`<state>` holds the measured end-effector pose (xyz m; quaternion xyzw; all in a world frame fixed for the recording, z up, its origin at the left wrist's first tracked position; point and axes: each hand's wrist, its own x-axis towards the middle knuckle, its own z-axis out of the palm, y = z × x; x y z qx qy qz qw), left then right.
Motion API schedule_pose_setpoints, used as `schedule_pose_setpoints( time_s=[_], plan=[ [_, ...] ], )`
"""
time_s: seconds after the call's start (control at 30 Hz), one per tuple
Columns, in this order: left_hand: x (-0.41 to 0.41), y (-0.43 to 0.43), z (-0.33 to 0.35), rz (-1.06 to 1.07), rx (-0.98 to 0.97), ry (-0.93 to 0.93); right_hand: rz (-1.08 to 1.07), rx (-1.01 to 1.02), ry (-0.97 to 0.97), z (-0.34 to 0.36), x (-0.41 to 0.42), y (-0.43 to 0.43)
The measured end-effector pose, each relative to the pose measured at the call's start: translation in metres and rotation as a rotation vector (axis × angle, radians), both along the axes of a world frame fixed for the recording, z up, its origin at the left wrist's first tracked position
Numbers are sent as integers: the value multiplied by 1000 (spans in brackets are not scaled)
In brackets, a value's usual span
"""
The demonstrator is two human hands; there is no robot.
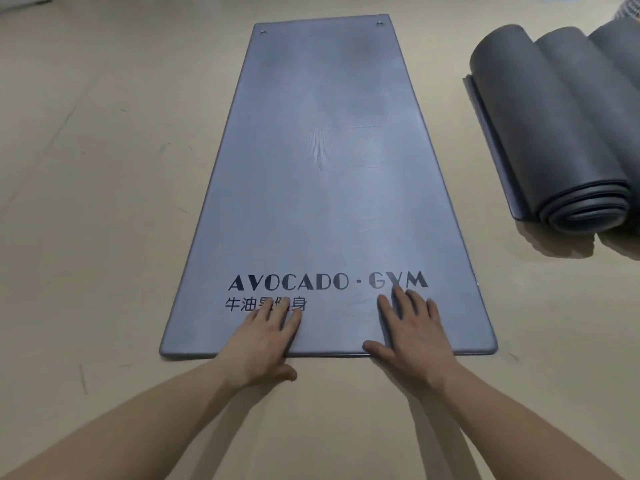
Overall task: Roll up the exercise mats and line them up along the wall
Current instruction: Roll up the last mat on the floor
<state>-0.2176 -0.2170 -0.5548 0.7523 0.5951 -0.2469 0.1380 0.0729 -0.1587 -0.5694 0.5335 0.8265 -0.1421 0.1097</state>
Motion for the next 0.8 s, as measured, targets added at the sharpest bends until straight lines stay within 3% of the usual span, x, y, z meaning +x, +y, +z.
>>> schedule_pose_setpoints(
  time_s=[0.13,0.27,0.37,0.47,0.57,0.8],
  plan=[
    [-4,3,2,-137,106,-3,187,82,68,-3,-12,-18],
    [-15,-10,-10,-360,291,-46,359,366,118,-15,-14,-19],
    [-14,4,25,-294,352,-103,277,636,229,-5,-27,-7],
    [-9,37,58,-43,382,-78,80,750,293,30,-48,17],
    [0,78,75,141,507,-73,-60,776,338,50,-66,31],
    [21,120,78,221,618,47,99,532,92,19,-62,32]
  ],
)
